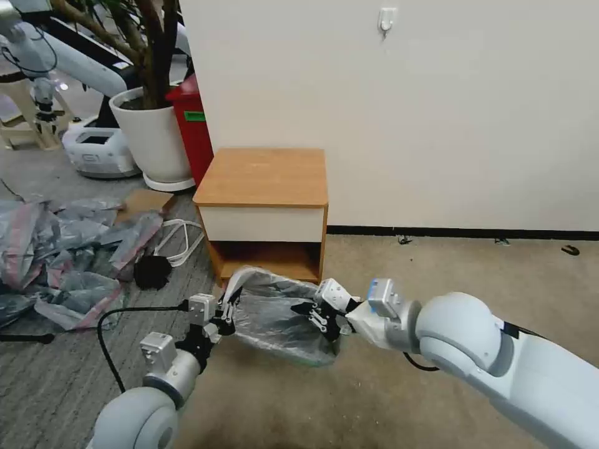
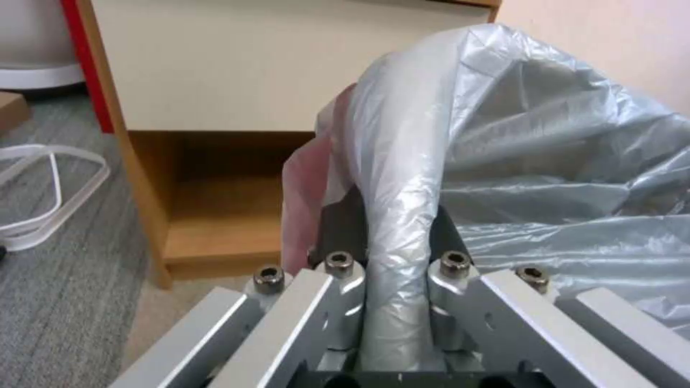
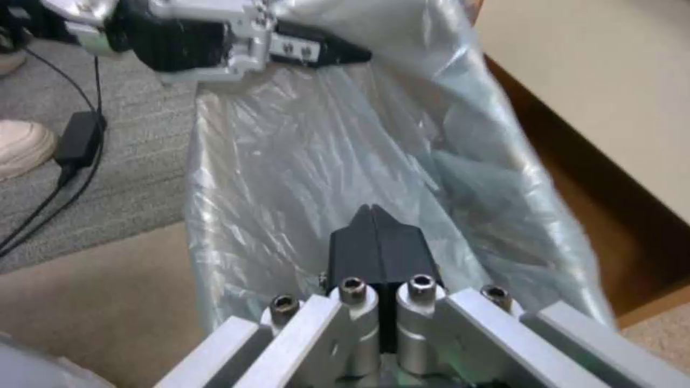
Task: Pick up the garbage bag from the table and place it over the trash can.
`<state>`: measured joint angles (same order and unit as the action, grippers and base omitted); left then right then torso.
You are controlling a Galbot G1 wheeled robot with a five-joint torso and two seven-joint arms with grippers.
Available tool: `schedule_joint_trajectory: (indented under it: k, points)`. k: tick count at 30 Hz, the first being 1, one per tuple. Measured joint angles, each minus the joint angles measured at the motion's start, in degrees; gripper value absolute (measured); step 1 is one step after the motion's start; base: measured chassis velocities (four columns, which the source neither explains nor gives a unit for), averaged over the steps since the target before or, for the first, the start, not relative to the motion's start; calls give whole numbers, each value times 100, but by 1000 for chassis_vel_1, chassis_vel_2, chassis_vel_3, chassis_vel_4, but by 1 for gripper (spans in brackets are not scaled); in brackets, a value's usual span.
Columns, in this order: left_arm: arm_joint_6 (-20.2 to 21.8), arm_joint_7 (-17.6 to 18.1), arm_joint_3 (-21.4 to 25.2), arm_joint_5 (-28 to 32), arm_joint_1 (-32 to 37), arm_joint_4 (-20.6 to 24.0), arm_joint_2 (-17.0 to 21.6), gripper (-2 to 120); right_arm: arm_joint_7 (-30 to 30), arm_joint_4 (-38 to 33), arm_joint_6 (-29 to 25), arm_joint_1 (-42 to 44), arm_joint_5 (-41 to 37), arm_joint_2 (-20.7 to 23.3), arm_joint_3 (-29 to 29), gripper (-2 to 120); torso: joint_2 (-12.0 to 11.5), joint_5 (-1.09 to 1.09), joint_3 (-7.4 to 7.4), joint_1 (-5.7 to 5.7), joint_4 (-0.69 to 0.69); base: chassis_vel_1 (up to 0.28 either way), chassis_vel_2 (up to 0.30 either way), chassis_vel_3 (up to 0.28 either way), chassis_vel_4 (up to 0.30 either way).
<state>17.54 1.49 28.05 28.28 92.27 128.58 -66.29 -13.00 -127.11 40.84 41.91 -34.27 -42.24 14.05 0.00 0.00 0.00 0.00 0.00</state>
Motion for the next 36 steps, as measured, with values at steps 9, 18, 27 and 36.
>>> schedule_joint_trajectory:
  k: [9,18,27,36]
  points:
    - [-9,-8,-22,-50,2,4,-73,6,-3,237,-16,-71,73,-68,152,0,0,0,0,0,0,0,0,0,0]
    - [-13,-15,-22,-53,3,3,-69,6,-22,313,-25,-84,172,-120,191,0,0,0,0,0,-1,0,0,0,0]
    - [-19,-15,-105,-55,-61,-56,-118,6,-25,572,-28,-246,252,-235,458,0,0,0,0,0,0,0,0,0,0]
    - [-25,-15,-231,-215,-115,-167,-183,6,-14,903,-29,-474,366,-396,738,0,0,0,0,0,0,0,0,0,0]
